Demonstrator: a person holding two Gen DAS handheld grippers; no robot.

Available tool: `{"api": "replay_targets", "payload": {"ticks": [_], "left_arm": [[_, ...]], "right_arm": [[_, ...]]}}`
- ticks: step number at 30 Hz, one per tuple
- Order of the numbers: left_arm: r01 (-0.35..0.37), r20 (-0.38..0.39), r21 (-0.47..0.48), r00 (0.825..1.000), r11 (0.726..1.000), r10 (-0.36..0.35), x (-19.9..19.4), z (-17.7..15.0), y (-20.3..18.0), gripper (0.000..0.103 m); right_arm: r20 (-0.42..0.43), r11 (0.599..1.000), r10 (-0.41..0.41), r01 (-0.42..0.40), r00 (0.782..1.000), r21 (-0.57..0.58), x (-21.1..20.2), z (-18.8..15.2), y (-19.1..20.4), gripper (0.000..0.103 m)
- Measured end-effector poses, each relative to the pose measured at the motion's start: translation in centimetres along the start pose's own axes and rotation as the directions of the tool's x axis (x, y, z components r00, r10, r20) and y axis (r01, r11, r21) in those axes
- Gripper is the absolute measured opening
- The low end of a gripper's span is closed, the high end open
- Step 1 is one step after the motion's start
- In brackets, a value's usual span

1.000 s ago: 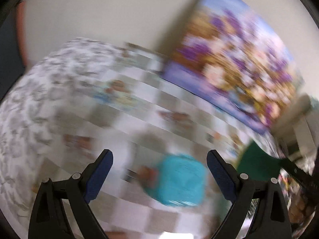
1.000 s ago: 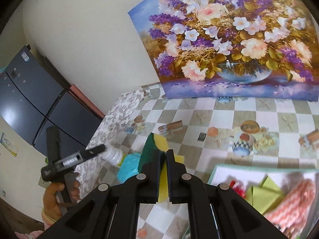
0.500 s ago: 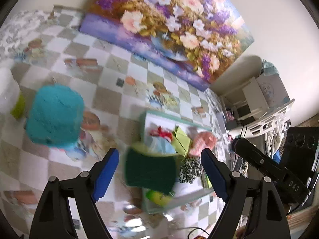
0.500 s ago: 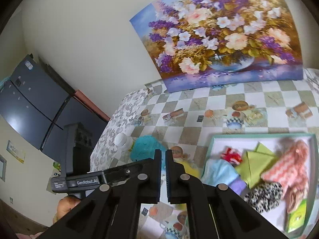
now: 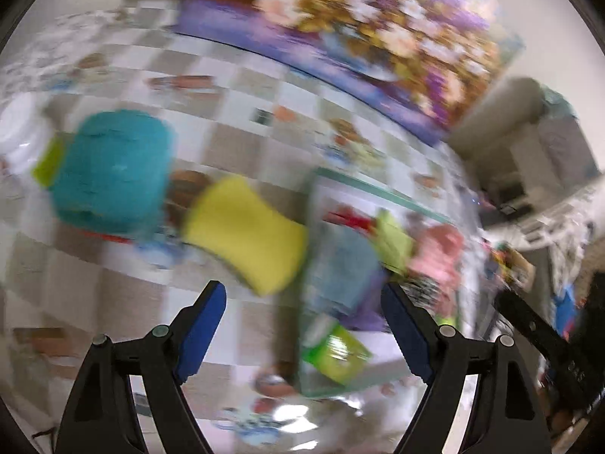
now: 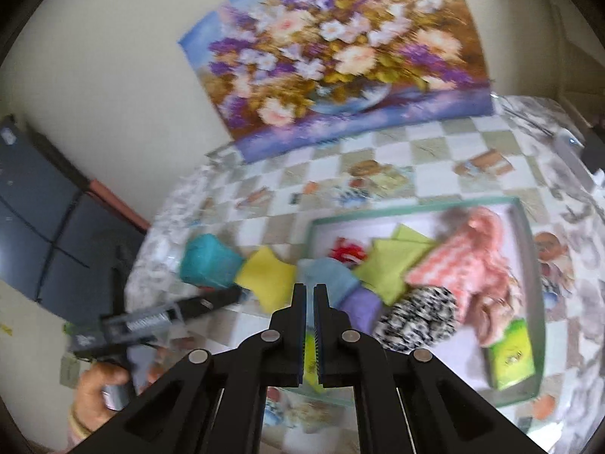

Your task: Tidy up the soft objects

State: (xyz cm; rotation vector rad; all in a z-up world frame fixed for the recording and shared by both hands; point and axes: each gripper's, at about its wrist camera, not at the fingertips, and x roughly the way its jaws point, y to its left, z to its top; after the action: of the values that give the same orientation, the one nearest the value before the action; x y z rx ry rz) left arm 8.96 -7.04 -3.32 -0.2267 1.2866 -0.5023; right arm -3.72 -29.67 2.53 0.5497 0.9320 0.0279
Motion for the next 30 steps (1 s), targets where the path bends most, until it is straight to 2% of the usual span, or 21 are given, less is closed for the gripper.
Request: {"api": "replay_targets", "payload": {"ticks": [6,9,13,16,18,20,22,23,30], "left_arm": [[-0.141,-0.038,-0.025,0.989,0.99,0.14,1.9,0.9,1.4,0.085],[-0.141,-0.08,-0.122,0.988,0.983,0.131,3.4,1.0,2.7,0.085],[-0.169,-0.071,-0.146,0.985,0.975,0.16,4.6,1.1,2.7,0.079],[-0.129,-0.089,-0.204,0.99,0.97,0.113,5.7,1.0,3.2,0.068],[-0.131,-0.095,-0.204,0.989,0.97,0.113,6.5,1.0,3.3,0.057],[-0.122,-0.104,-0.211,0.989,0.97,0.102,7.1,0.9,3.4,0.053],[-0.081,-0.1,-0.236,0.993,0.968,0.059,7.5,0.7,3.6,0.046],[-0.054,-0.093,-0.247,0.995,0.967,0.032,7.5,0.7,3.7,0.038],[-0.01,-0.07,-0.286,0.998,0.958,-0.01,6.7,0.2,4.6,0.033]], "right_arm": [[-0.08,0.998,-0.048,0.051,0.996,0.024,2.4,-0.2,0.8,0.004],[-0.119,0.996,-0.077,0.082,0.99,0.041,3.7,-0.2,1.7,0.004],[-0.137,0.994,-0.076,0.086,0.988,0.065,5.5,-0.5,2.5,0.004],[-0.144,0.993,-0.072,0.084,0.987,0.081,6.5,-0.8,2.6,0.004],[-0.145,0.992,-0.083,0.096,0.986,0.084,6.8,-0.9,2.5,0.004],[-0.141,0.992,-0.084,0.096,0.986,0.081,7.0,-0.9,2.5,0.004],[-0.144,0.992,-0.077,0.09,0.987,0.084,7.3,-1.0,2.3,0.004],[-0.145,0.992,-0.077,0.09,0.986,0.086,7.4,-1.0,2.2,0.004],[-0.137,0.993,-0.065,0.078,0.988,0.091,7.4,-1.2,1.7,0.004]]}}
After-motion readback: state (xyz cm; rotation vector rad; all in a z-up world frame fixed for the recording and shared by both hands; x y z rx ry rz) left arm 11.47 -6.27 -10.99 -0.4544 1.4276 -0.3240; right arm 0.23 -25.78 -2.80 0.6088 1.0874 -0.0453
